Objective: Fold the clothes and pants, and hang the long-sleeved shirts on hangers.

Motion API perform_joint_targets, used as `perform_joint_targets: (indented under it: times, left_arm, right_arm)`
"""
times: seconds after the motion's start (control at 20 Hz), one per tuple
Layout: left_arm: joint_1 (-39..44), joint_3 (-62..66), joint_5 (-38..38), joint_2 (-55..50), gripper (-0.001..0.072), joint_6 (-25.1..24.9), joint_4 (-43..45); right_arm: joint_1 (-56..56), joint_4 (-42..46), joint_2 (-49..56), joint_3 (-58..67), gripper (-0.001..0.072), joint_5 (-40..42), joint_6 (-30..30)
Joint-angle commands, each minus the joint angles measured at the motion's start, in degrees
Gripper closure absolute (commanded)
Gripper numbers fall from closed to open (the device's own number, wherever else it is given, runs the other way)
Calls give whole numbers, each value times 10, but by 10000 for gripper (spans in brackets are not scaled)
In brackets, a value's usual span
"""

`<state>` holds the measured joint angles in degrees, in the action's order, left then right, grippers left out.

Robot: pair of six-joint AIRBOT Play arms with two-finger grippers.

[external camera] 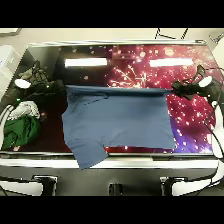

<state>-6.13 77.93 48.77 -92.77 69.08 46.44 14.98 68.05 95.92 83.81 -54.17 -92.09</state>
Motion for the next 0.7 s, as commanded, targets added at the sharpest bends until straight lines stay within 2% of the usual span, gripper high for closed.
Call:
perform_joint_targets:
  times: [0.0,0.2,0.35,0.65]
  left_arm:
    - [-28,-13,246,27,682,21,71]
    - [-23,-120,208,18,682,20,74]
    - [-24,-152,193,17,682,20,74]
    - [-24,-153,174,17,682,21,76]
  right_arm:
    - [8,51,-15,6,674,-218,21]
    - [5,57,7,-41,674,-191,24]
    - [5,42,16,-43,674,-176,23]
    - [5,44,16,-43,672,-229,22]
